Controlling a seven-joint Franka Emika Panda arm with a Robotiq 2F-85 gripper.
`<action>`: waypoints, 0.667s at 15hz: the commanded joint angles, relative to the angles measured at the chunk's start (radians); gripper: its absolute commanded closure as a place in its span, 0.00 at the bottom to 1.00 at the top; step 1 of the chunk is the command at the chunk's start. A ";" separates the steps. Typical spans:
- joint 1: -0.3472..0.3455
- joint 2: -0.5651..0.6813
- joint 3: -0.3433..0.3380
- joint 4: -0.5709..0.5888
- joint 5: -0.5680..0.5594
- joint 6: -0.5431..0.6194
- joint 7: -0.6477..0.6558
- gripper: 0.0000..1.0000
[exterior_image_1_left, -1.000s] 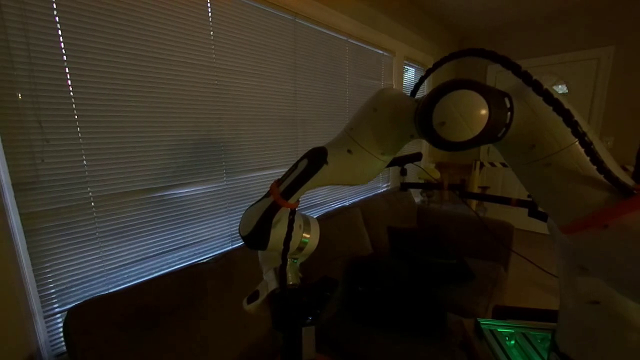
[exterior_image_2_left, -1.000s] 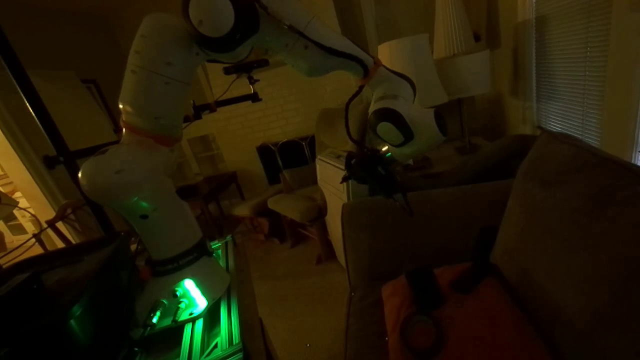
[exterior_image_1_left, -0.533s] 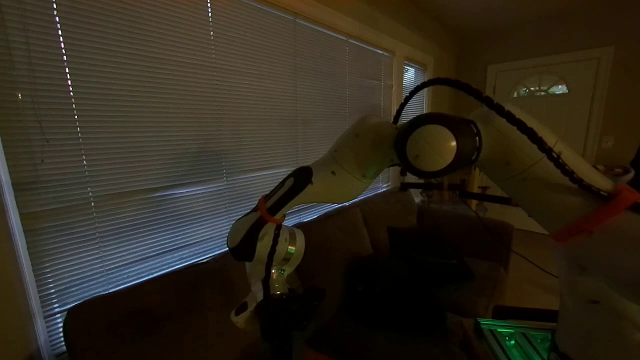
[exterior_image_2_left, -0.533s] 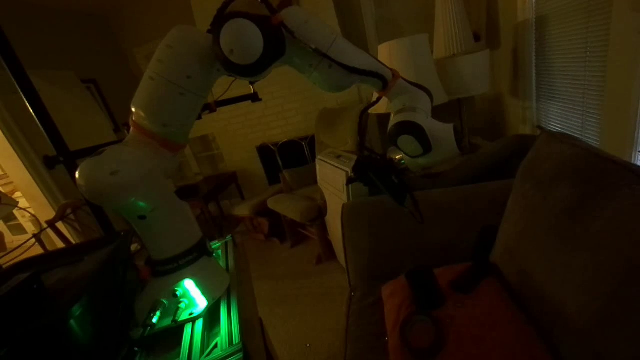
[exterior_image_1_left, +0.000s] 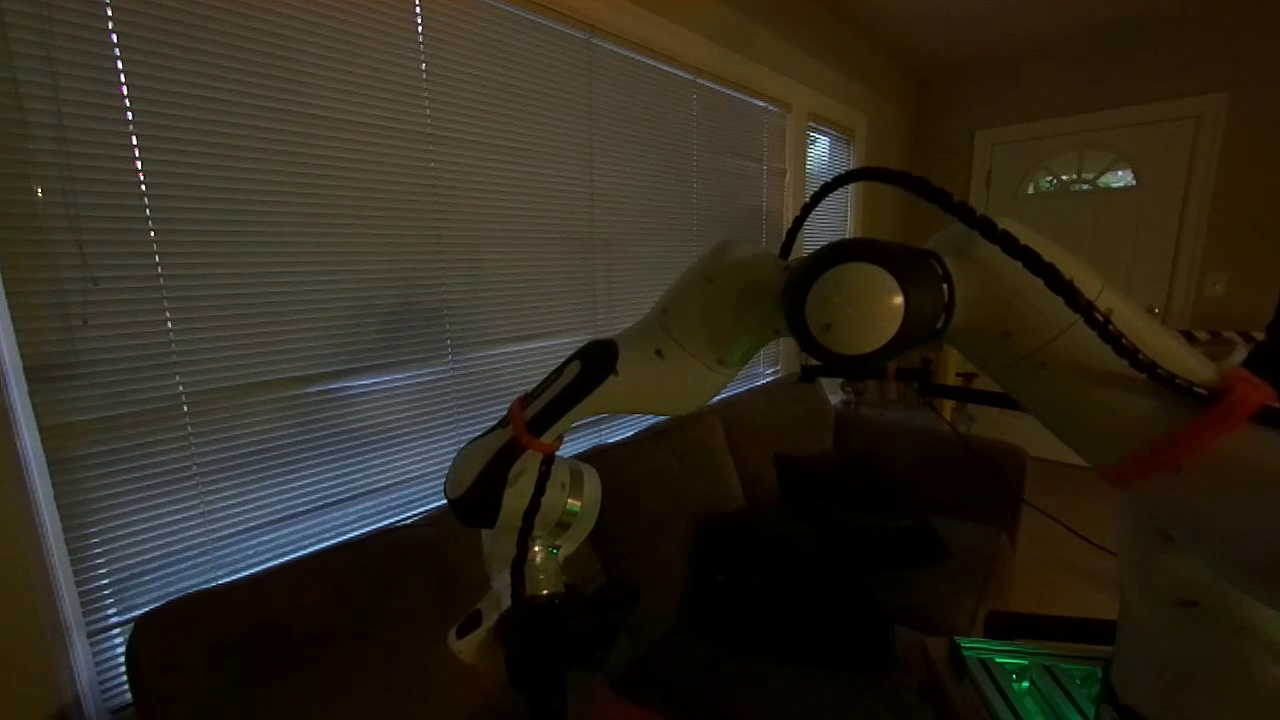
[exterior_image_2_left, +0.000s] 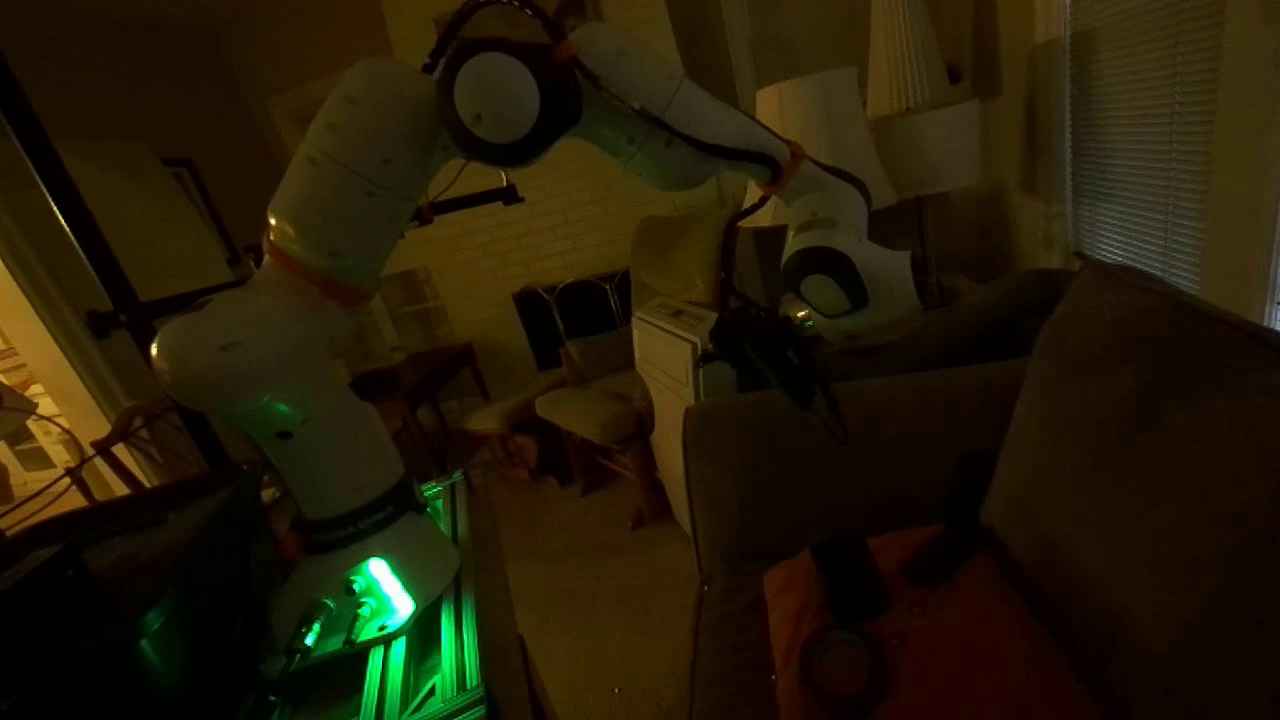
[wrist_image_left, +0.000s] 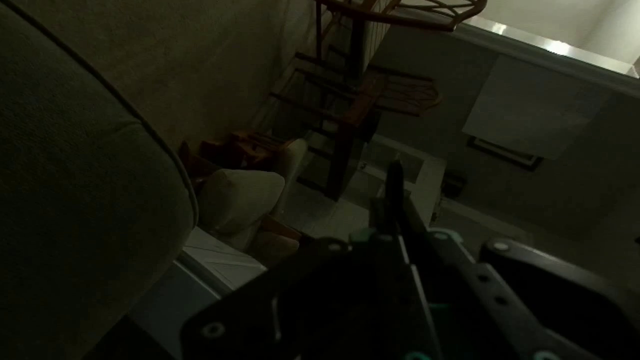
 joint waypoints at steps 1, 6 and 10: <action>-0.023 0.098 0.040 0.132 0.053 -0.063 0.057 0.99; -0.017 0.229 0.081 0.299 0.165 -0.143 0.193 0.99; -0.012 0.322 0.099 0.394 0.227 -0.179 0.319 0.99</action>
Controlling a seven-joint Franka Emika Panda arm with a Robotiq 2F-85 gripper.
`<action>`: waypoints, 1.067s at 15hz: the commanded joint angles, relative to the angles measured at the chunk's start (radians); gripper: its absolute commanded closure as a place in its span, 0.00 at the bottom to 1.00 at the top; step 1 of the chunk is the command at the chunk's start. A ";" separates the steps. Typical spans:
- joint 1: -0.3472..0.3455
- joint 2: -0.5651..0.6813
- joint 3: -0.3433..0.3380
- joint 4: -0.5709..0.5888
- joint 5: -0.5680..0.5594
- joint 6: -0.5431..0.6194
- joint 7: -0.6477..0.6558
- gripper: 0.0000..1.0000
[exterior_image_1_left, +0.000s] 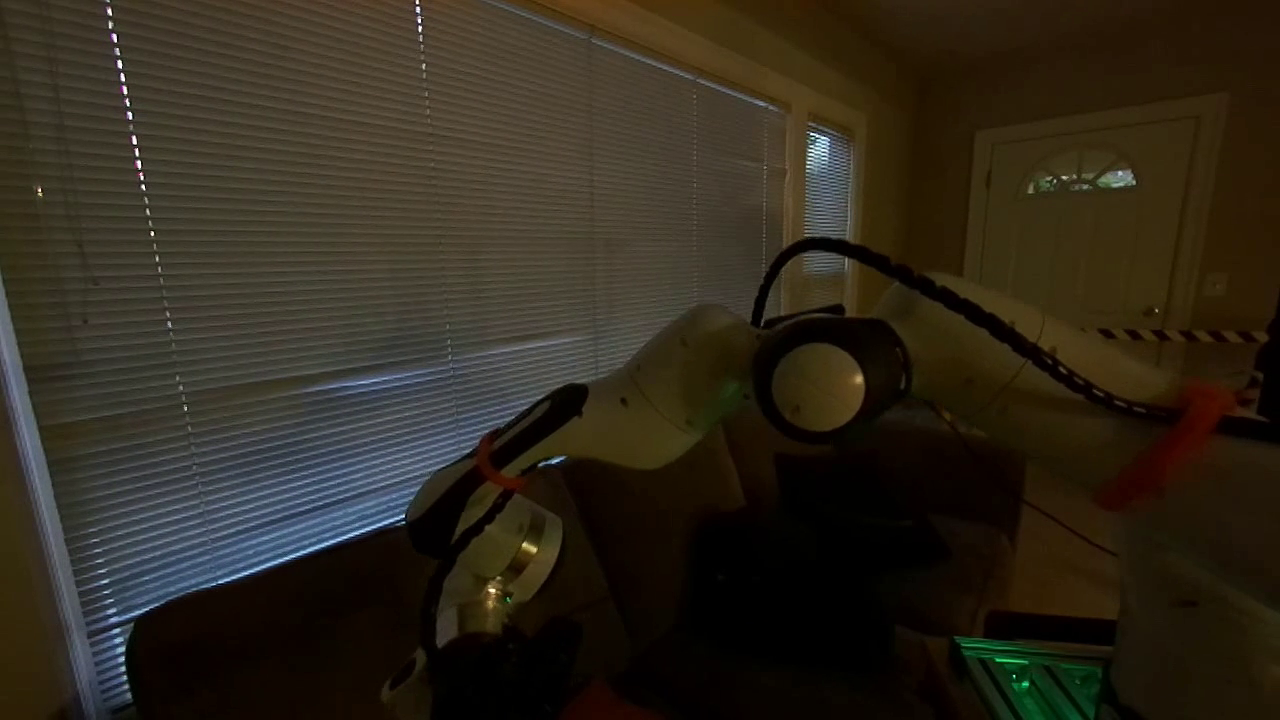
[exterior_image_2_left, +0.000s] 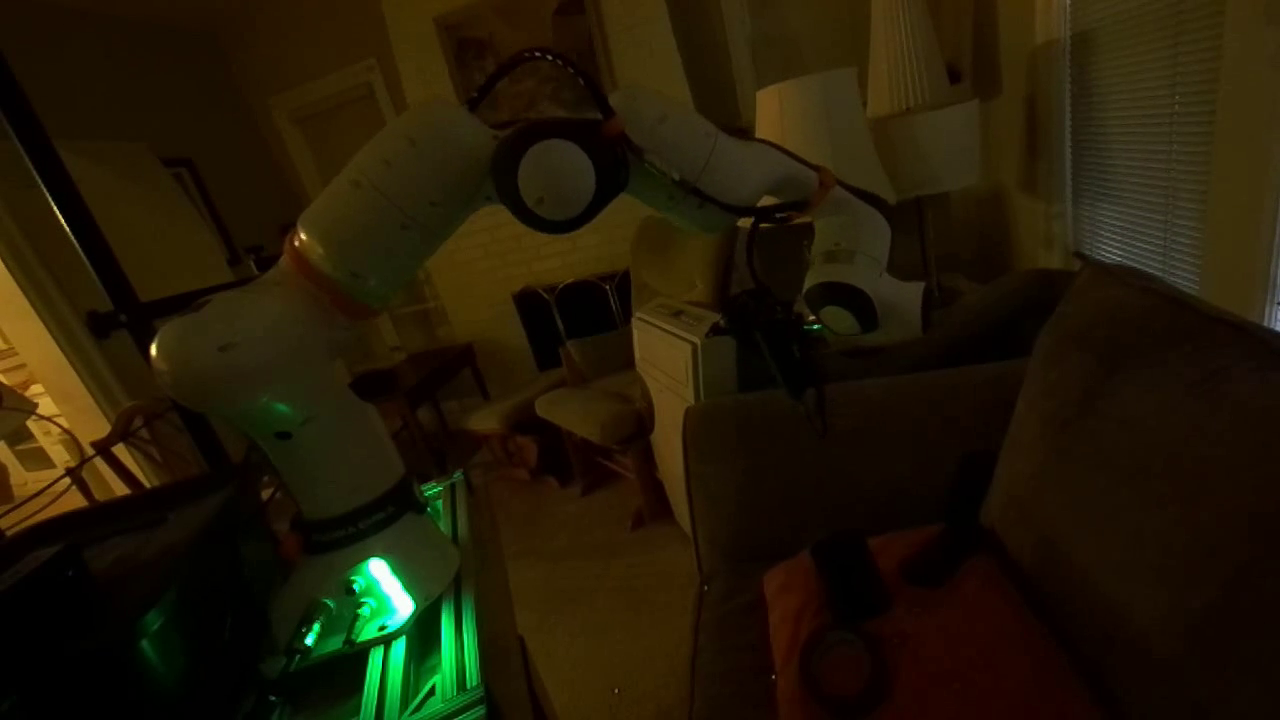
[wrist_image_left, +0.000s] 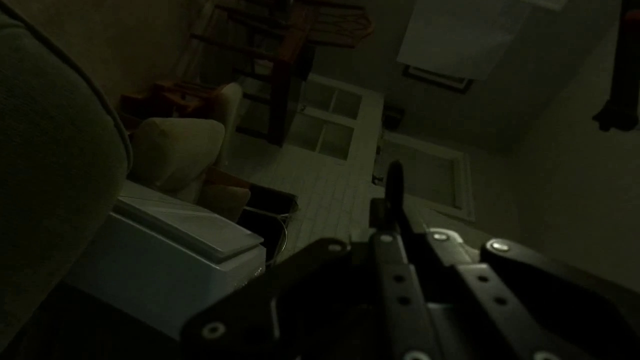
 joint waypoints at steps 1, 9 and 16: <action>-0.004 0.123 0.017 0.140 0.053 -0.063 0.128 0.99; -0.010 0.271 0.033 0.300 0.098 -0.083 0.322 0.99; -0.003 0.361 0.030 0.431 0.049 -0.113 0.400 0.99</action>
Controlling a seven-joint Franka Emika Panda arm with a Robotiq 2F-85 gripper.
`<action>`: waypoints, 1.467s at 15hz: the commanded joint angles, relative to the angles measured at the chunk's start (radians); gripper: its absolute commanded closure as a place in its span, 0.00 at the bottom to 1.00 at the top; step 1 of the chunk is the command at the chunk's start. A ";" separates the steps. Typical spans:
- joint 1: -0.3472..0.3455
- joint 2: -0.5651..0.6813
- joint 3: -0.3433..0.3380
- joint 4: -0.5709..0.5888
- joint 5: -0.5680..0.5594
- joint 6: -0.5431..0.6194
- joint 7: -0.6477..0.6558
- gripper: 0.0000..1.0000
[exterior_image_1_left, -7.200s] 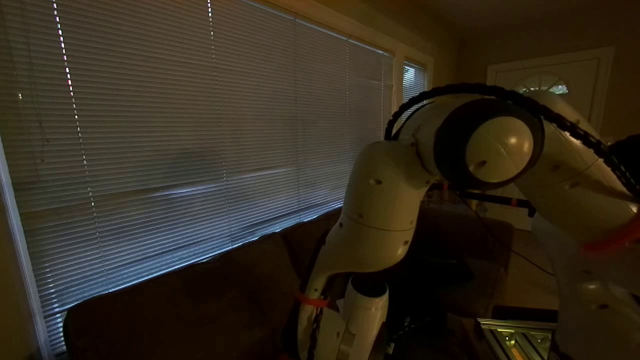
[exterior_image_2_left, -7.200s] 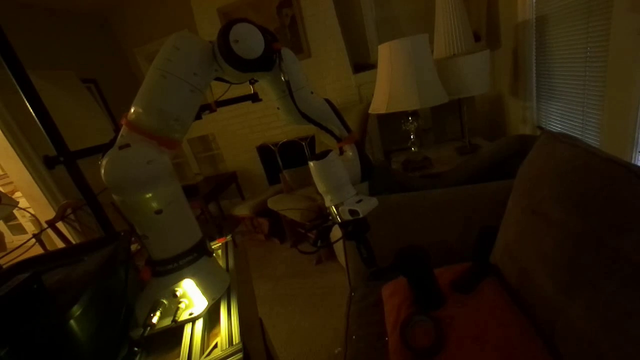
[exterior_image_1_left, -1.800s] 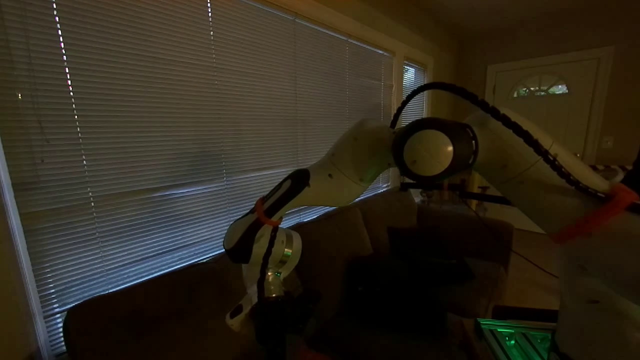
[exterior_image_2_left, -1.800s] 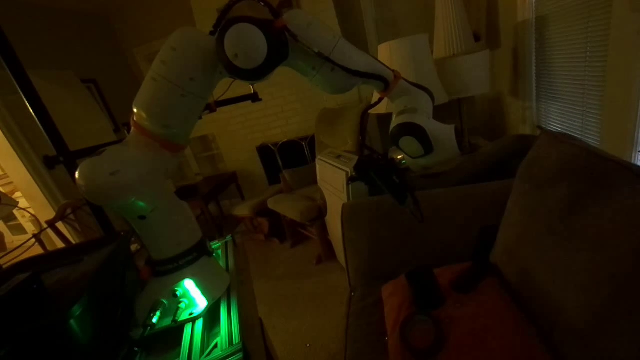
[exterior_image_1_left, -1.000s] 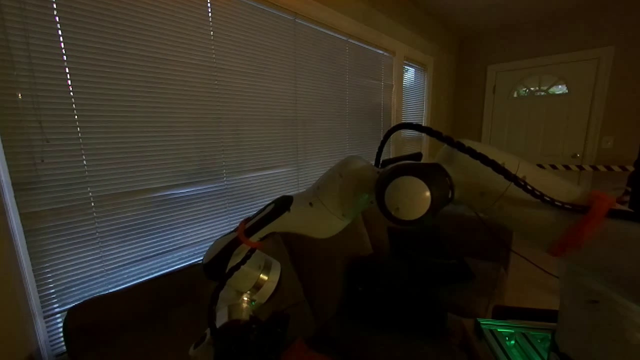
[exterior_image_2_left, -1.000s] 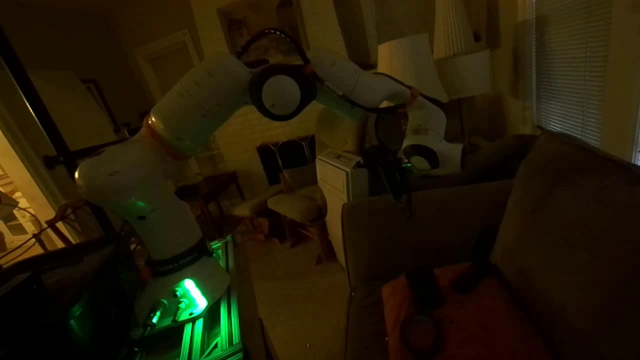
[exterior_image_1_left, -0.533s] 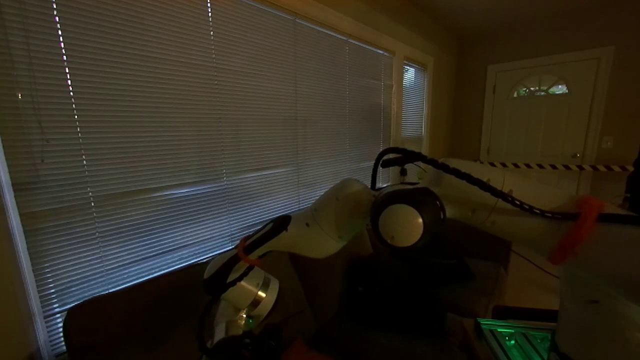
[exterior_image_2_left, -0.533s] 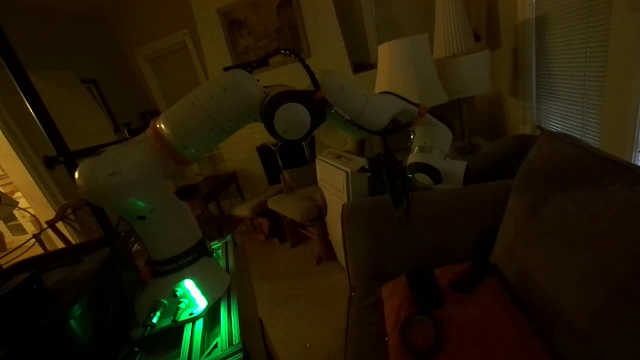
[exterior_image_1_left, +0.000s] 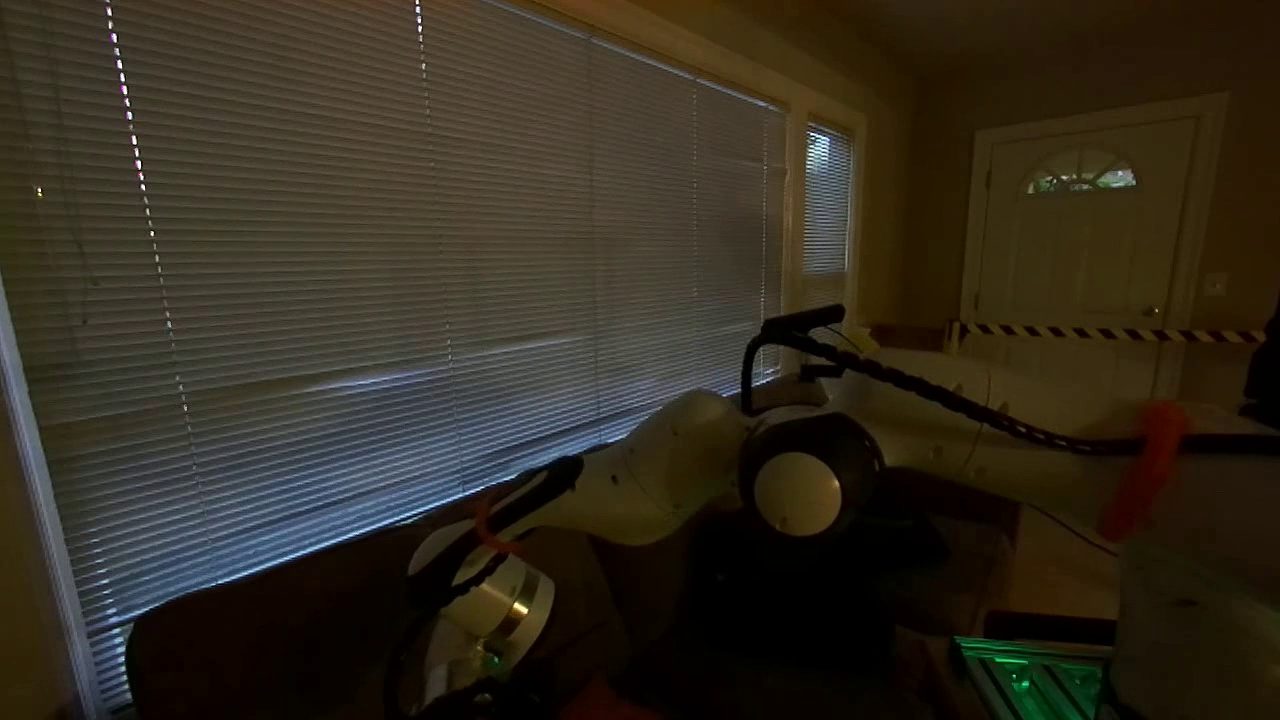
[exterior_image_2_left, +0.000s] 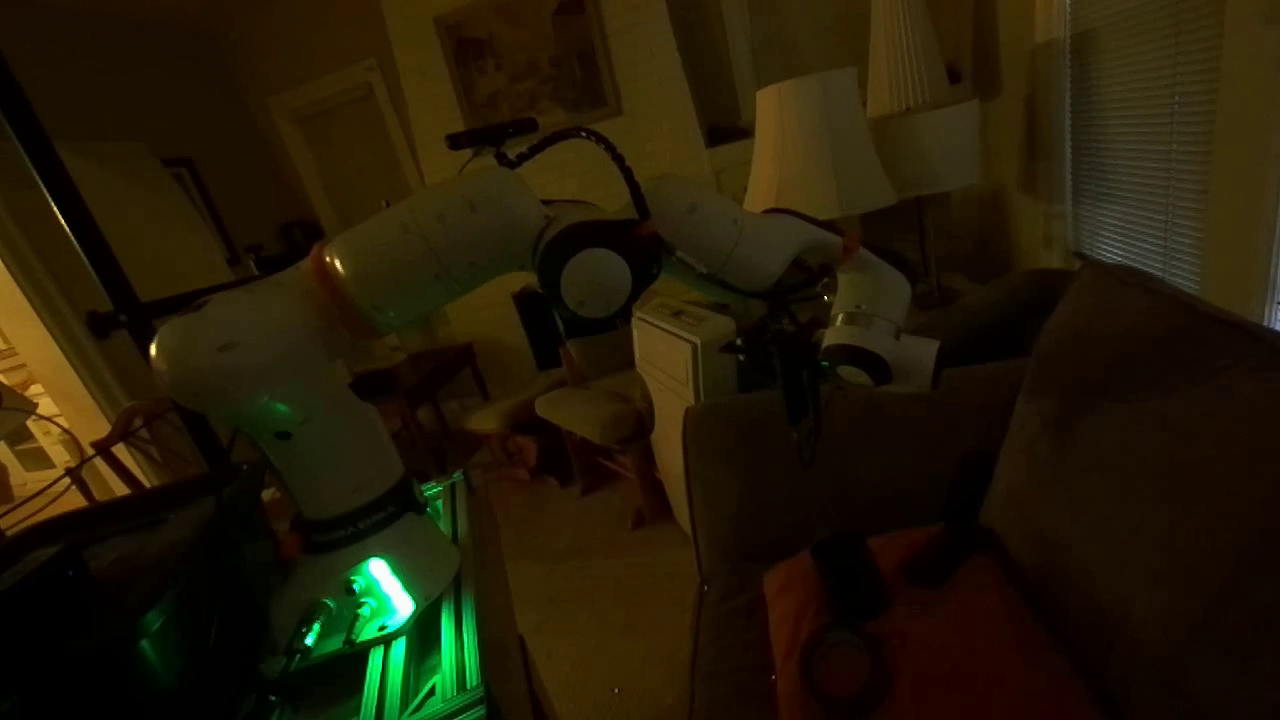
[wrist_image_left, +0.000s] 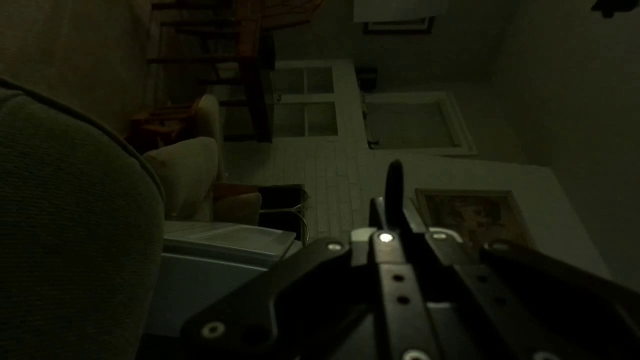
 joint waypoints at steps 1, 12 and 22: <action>0.000 0.086 -0.002 0.137 -0.038 -0.035 0.044 0.99; 0.016 0.149 0.038 0.266 -0.169 -0.041 0.010 0.99; 0.054 0.143 0.026 0.266 -0.226 0.078 0.018 0.99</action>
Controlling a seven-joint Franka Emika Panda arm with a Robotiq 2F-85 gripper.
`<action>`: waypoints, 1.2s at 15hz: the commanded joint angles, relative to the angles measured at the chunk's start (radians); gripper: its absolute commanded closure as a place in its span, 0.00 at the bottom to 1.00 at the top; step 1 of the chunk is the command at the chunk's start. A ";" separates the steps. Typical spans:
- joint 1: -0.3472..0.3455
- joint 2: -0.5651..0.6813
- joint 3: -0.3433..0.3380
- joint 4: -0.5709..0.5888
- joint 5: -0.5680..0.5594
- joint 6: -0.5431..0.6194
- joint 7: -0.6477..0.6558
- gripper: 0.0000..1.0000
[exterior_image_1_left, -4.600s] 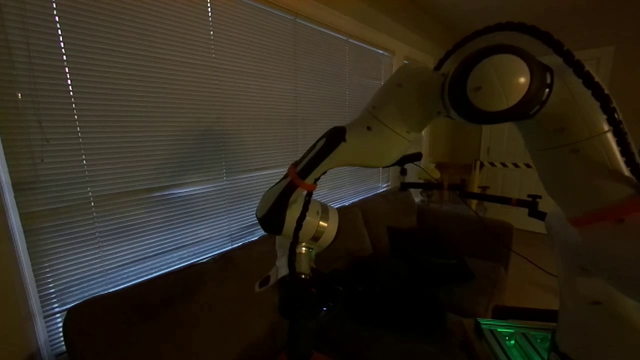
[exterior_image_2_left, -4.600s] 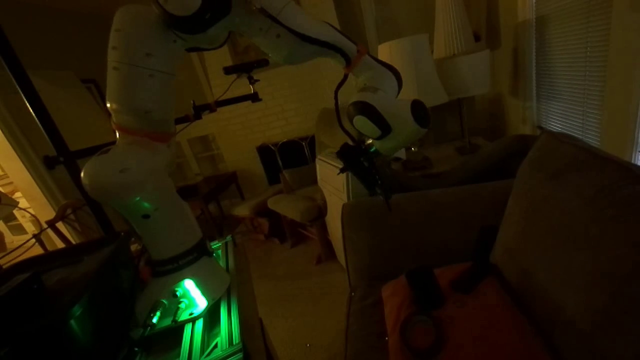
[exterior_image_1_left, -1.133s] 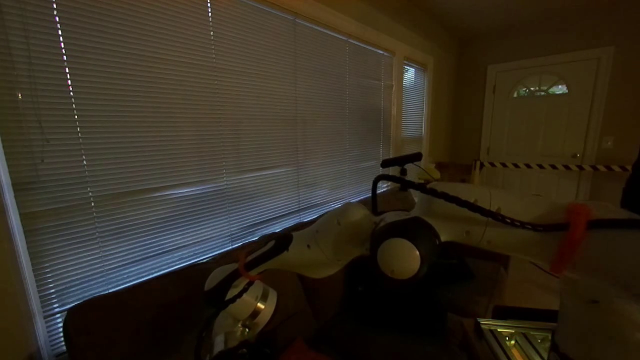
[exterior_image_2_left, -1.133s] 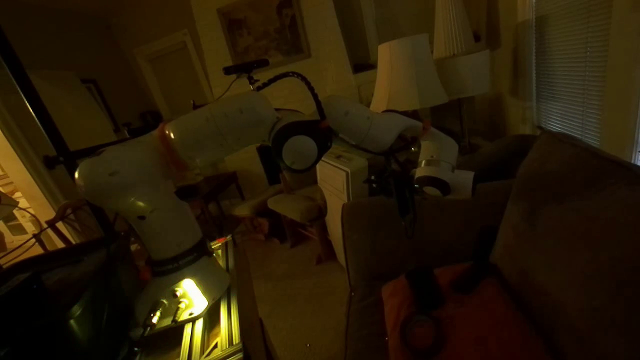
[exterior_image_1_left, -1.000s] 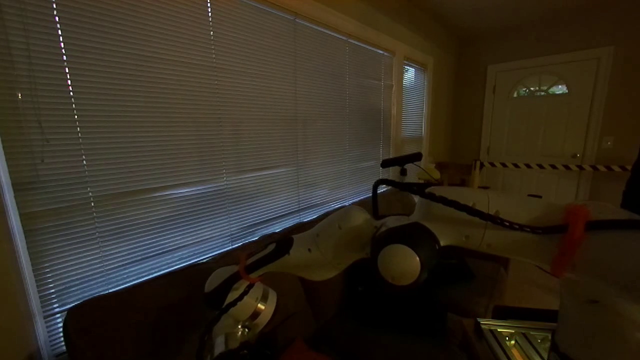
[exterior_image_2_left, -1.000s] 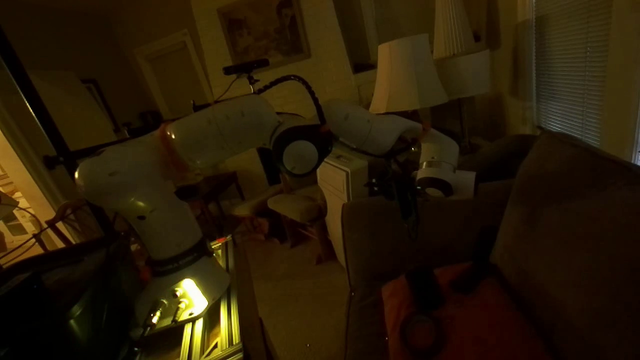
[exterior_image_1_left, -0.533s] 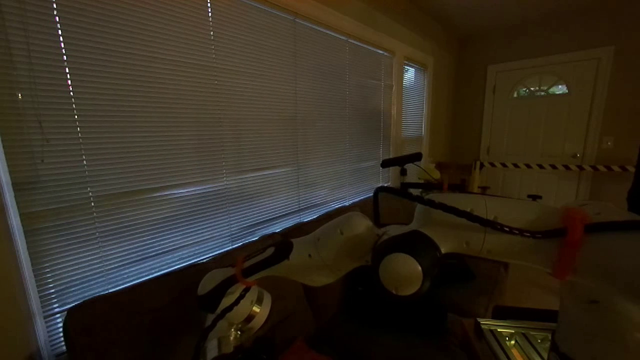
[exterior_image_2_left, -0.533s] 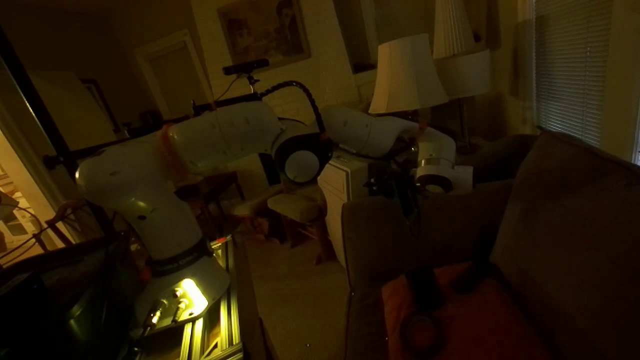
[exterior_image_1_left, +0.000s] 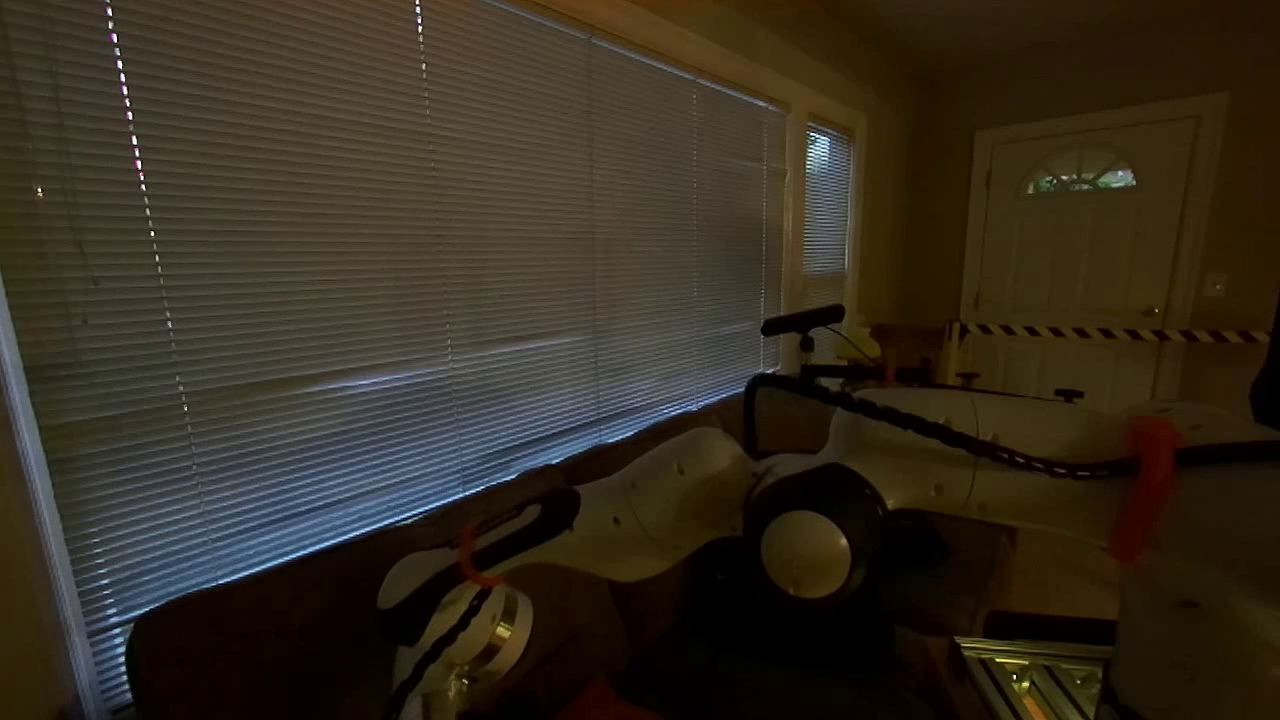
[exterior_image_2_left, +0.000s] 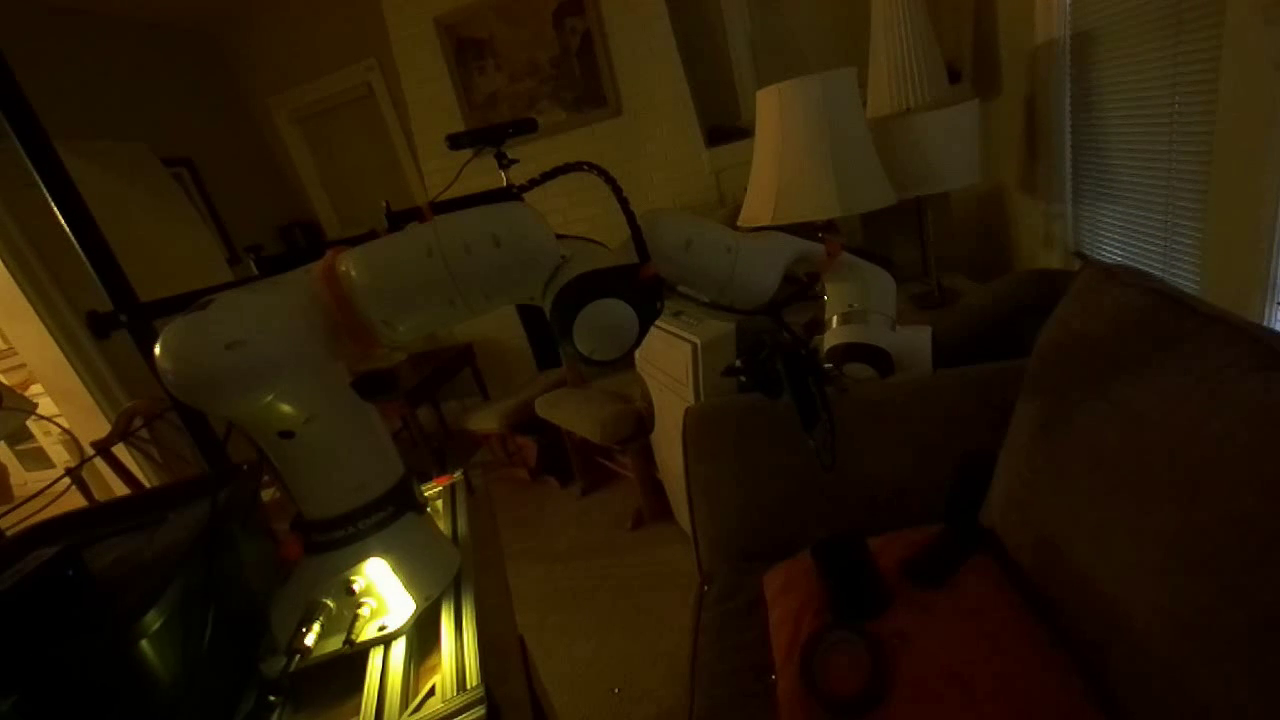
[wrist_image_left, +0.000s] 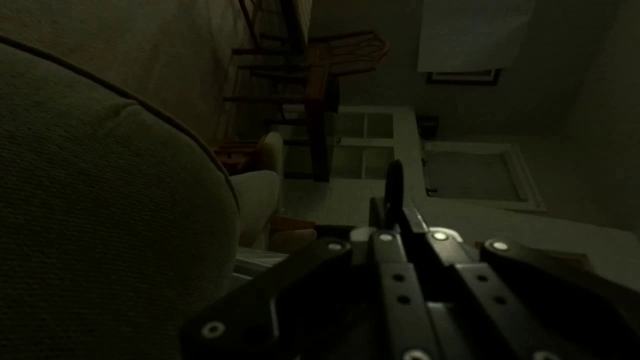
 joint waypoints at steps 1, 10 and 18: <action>0.008 0.000 -0.019 0.021 -0.052 0.099 -0.009 0.99; 0.004 -0.003 -0.002 0.027 -0.053 0.156 -0.009 0.94; 0.035 0.003 0.015 0.039 -0.088 0.293 -0.008 0.99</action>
